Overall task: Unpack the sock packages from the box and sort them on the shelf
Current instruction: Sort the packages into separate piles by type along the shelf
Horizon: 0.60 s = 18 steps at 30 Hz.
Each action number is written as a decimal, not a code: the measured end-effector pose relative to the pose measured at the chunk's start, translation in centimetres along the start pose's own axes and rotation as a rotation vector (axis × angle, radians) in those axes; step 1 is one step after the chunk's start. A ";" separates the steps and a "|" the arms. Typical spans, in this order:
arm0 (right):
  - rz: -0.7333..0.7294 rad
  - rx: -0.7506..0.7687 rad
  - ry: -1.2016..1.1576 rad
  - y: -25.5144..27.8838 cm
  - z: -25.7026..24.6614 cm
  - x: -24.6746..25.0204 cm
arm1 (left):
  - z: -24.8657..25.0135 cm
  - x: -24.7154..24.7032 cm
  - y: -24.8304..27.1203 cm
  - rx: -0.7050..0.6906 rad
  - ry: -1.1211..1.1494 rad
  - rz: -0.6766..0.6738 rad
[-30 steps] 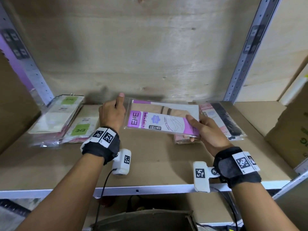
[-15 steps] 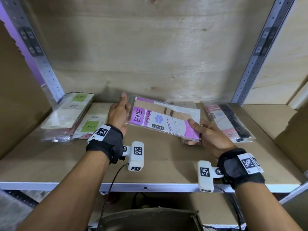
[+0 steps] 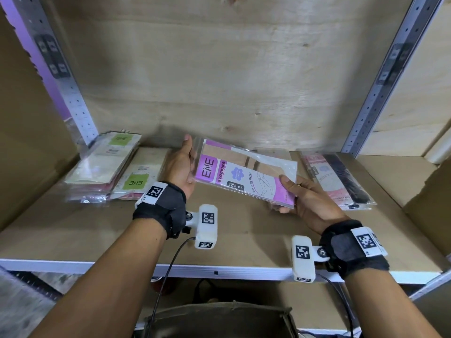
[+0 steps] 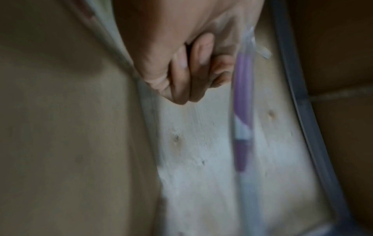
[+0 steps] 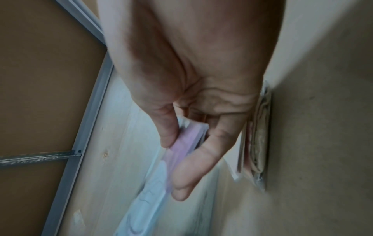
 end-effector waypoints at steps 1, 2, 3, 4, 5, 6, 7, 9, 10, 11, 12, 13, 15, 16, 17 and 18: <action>0.012 0.000 -0.005 0.0 0.0 0.3 | 0.6 0.4 -0.2 -0.064 -0.141 0.049; 0.024 0.001 -0.014 0.0 0.0 0.6 | 1.2 0.7 -0.4 -0.128 -0.265 0.079; 0.034 0.003 -0.025 0.0 -0.1 0.9 | 1.6 0.9 -0.5 -0.177 -0.345 0.088; 0.043 0.004 -0.037 0.1 -0.2 1.1 | 1.8 0.9 -0.6 -0.208 -0.387 0.086; 0.048 0.005 -0.045 0.1 -0.2 1.3 | 1.9 1.0 -0.6 -0.228 -0.418 0.083; 0.051 0.007 -0.049 0.2 -0.3 1.4 | 2.0 1.2 -0.7 -0.244 -0.442 0.092; 0.051 0.009 -0.048 0.2 -0.3 1.4 | 2.1 1.3 -0.7 -0.258 -0.459 0.115; 0.053 0.010 -0.042 0.3 -0.3 1.4 | 2.1 1.7 -0.6 -0.272 -0.461 0.175; 0.054 0.009 -0.036 0.3 -0.3 1.4 | 2.1 1.8 -0.5 -0.268 -0.448 0.198; 0.051 0.007 -0.031 0.3 -0.3 1.3 | 2.0 1.8 -0.4 -0.258 -0.424 0.209; 0.048 0.003 -0.025 0.3 -0.3 1.2 | 1.8 1.8 -0.3 -0.236 -0.392 0.209; 0.044 -0.003 -0.020 0.3 -0.2 1.0 | 1.6 1.7 -0.3 -0.203 -0.355 0.200; 0.034 -0.015 -0.009 0.3 -0.1 0.7 | 0.9 1.3 -0.3 -0.111 -0.245 0.150; 0.029 -0.020 -0.005 0.3 0.0 0.5 | 0.5 1.0 -0.3 -0.062 -0.175 0.107; 0.026 -0.025 -0.004 0.3 0.1 0.4 | 0.3 0.5 -0.2 -0.023 -0.105 0.059; 0.023 -0.029 -0.007 0.3 0.1 0.3 | 0.2 0.2 0.1 0.002 -0.053 0.020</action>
Point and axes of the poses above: each hand's wrist, its own y-axis away from the middle knuckle, its own x-axis out of the back of the hand, z = x × y, the point moved 8 cm from there along -y, towards the middle knuckle
